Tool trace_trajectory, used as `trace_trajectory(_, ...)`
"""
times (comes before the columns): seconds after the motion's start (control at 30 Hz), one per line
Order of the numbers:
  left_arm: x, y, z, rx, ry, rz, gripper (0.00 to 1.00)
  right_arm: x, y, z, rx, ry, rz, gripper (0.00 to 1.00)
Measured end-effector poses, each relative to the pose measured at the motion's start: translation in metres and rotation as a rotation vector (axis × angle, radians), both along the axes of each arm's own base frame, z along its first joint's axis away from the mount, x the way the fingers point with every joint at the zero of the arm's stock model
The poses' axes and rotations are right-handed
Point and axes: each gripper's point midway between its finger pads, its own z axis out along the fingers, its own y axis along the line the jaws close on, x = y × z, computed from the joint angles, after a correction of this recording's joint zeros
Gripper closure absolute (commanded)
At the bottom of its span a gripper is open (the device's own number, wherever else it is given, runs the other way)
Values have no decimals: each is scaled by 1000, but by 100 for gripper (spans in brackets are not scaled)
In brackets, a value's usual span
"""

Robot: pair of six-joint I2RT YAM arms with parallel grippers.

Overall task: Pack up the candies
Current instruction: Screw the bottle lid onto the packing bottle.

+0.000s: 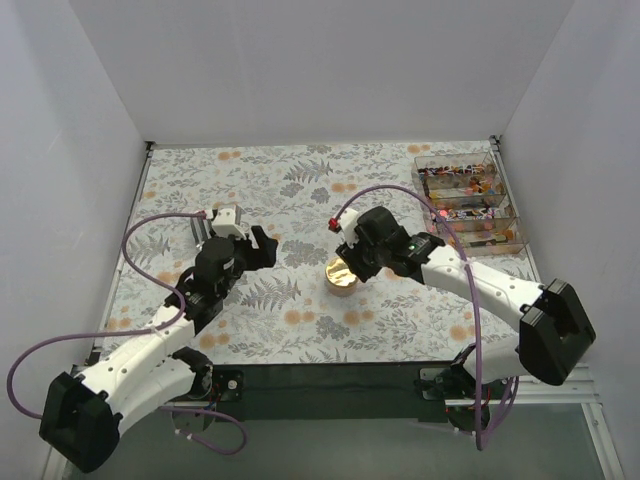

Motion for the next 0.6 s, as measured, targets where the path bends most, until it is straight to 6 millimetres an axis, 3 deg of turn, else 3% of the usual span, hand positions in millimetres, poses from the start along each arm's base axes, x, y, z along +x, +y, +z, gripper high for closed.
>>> trace_trajectory(0.17, -14, -42, -28, -80, 124, -128, 36, 8, -21, -13, 112, -21, -121, 57)
trace_trajectory(0.3, -26, -72, -46, -104, 191, -212, 37, 21, -33, -13, 205, -37, -201, 58)
trace_trajectory(0.6, -36, -123, -74, -68, 270, -315, 44, 21, -22, -10, 331, -41, -194, 58)
